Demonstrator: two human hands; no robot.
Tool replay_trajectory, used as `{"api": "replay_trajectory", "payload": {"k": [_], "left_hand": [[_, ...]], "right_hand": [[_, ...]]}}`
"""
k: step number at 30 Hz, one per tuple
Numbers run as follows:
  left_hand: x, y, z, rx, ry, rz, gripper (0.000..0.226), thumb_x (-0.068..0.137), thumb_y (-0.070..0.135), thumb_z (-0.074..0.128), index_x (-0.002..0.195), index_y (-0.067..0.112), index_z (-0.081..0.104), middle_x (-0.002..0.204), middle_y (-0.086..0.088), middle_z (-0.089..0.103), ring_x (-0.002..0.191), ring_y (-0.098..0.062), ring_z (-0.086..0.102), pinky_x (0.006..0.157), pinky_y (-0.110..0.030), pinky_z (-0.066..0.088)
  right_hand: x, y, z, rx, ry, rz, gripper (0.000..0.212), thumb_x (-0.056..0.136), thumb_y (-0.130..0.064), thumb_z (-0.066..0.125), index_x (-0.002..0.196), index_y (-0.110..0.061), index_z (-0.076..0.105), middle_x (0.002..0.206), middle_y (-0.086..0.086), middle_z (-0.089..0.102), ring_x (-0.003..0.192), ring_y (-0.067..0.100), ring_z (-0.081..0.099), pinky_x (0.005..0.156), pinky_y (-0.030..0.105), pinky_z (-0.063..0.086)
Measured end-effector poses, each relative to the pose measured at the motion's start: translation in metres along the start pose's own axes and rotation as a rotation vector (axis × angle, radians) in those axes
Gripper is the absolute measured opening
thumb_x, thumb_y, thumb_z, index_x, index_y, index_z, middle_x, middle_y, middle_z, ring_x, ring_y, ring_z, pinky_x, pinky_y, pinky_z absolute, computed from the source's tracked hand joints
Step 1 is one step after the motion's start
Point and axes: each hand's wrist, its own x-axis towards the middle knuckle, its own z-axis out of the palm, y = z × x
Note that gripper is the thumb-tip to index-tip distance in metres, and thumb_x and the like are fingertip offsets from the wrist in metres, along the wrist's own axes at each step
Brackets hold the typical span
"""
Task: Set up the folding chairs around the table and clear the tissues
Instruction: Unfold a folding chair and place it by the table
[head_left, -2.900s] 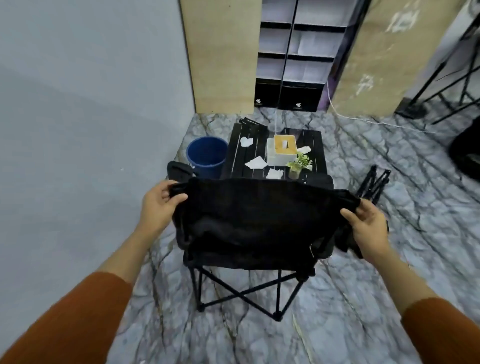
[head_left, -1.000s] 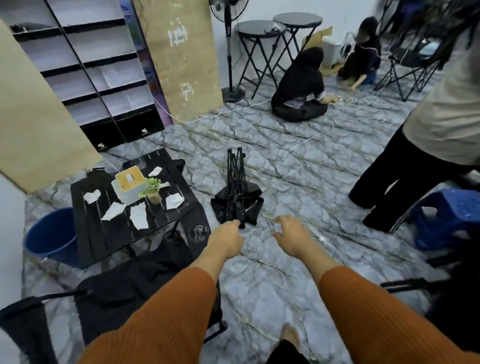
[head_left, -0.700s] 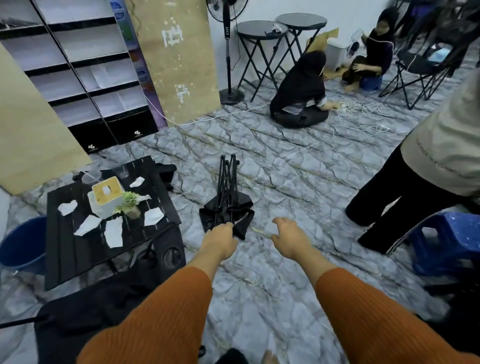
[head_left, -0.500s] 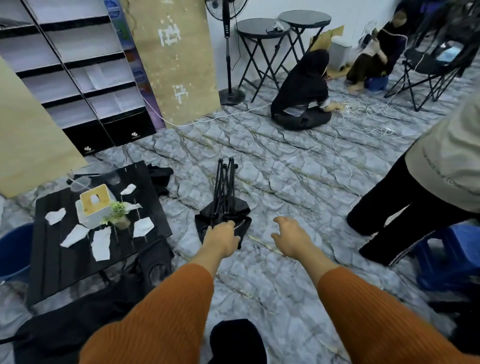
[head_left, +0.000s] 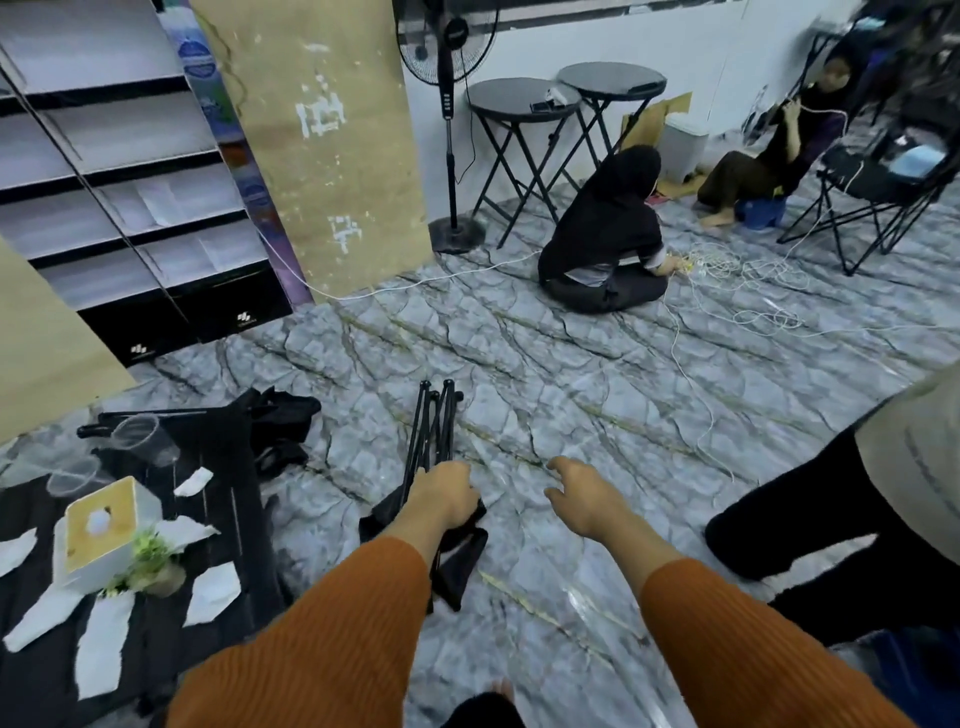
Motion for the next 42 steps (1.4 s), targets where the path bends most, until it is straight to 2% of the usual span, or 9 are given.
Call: {"api": "replay_trajectory", "payload": {"k": [6, 9, 17, 21, 25, 29, 34, 40, 42], "left_hand": [[0.082, 0.011, -0.048, -0.003, 0.021, -0.031, 0.037, 0.096, 0.030, 0.047, 0.129, 0.012, 0.051, 0.126, -0.013, 0.060, 0.115, -0.032, 0.055, 0.094, -0.039, 0.042], [0.125, 0.012, -0.066, -0.040, 0.013, -0.068, 0.027, 0.095, 0.027, 0.048, 0.116, 0.012, 0.055, 0.117, -0.010, 0.063, 0.108, -0.030, 0.058, 0.082, -0.034, 0.042], [0.231, 0.015, -0.103, -0.244, 0.111, -0.277, 0.028, 0.090, 0.025, 0.049, 0.114, 0.015, 0.060, 0.115, -0.009, 0.065, 0.101, -0.028, 0.062, 0.086, -0.035, 0.053], [0.265, 0.019, -0.124, -0.317, 0.117, -0.432, 0.032, 0.094, 0.023, 0.044, 0.122, 0.014, 0.057, 0.120, -0.009, 0.063, 0.101, -0.025, 0.060, 0.082, -0.028, 0.047], [0.296, 0.012, -0.143, -0.325, 0.171, -0.547, 0.035, 0.095, 0.023, 0.047, 0.129, 0.014, 0.053, 0.130, -0.009, 0.059, 0.114, -0.027, 0.058, 0.091, -0.031, 0.045], [0.321, -0.008, -0.162, -0.348, 0.203, -0.632, 0.043, 0.098, 0.022, 0.043, 0.141, 0.013, 0.040, 0.147, -0.009, 0.042, 0.131, -0.028, 0.044, 0.106, -0.036, 0.037], [0.342, -0.057, -0.177, -0.375, 0.197, -0.762, 0.059, 0.101, 0.034, 0.038, 0.152, 0.016, 0.016, 0.162, -0.007, 0.012, 0.149, -0.027, 0.012, 0.120, -0.045, 0.019], [0.335, -0.118, -0.191, -0.498, 0.279, -0.941, 0.059, 0.098, 0.036, 0.043, 0.150, 0.017, 0.023, 0.158, -0.008, 0.023, 0.145, -0.030, 0.023, 0.118, -0.050, 0.019], [0.329, -0.134, -0.196, -0.542, 0.309, -1.008, 0.060, 0.099, 0.037, 0.041, 0.151, 0.017, 0.021, 0.160, -0.008, 0.020, 0.147, -0.029, 0.018, 0.120, -0.049, 0.015]], "right_hand": [[0.092, -0.004, -0.050, 0.010, 0.010, -0.035, 0.045, 0.095, -0.024, 0.047, 0.138, -0.014, 0.040, 0.139, 0.014, 0.048, 0.121, 0.032, 0.051, 0.096, 0.043, 0.048], [0.142, -0.006, -0.072, -0.008, -0.003, -0.073, 0.045, 0.095, -0.024, 0.047, 0.138, -0.015, 0.041, 0.139, 0.013, 0.048, 0.120, 0.031, 0.052, 0.094, 0.041, 0.048], [0.300, -0.004, -0.139, -0.112, -0.108, -0.223, 0.047, 0.097, -0.025, 0.046, 0.142, -0.013, 0.037, 0.146, 0.012, 0.043, 0.127, 0.029, 0.047, 0.103, 0.038, 0.043], [0.367, -0.016, -0.165, -0.248, -0.178, -0.344, 0.047, 0.097, -0.023, 0.046, 0.142, -0.011, 0.038, 0.145, 0.013, 0.043, 0.129, 0.029, 0.045, 0.104, 0.036, 0.042], [0.425, -0.048, -0.173, -0.337, -0.226, -0.478, 0.049, 0.095, -0.023, 0.047, 0.142, -0.014, 0.037, 0.148, 0.012, 0.039, 0.133, 0.030, 0.039, 0.109, 0.039, 0.037], [0.471, -0.099, -0.170, -0.443, -0.280, -0.646, 0.052, 0.096, -0.022, 0.046, 0.146, -0.015, 0.032, 0.153, 0.011, 0.030, 0.140, 0.029, 0.028, 0.116, 0.039, 0.026], [0.515, -0.174, -0.157, -0.529, -0.335, -0.835, 0.054, 0.096, -0.022, 0.045, 0.147, -0.014, 0.028, 0.154, 0.010, 0.028, 0.141, 0.029, 0.025, 0.117, 0.040, 0.025], [0.550, -0.266, -0.135, -0.594, -0.404, -1.013, 0.054, 0.097, -0.026, 0.045, 0.147, -0.013, 0.028, 0.152, 0.010, 0.030, 0.141, 0.028, 0.026, 0.118, 0.040, 0.023], [0.558, -0.295, -0.126, -0.612, -0.417, -1.088, 0.053, 0.097, -0.027, 0.046, 0.146, -0.012, 0.030, 0.150, 0.011, 0.033, 0.140, 0.028, 0.028, 0.117, 0.042, 0.024]]}}
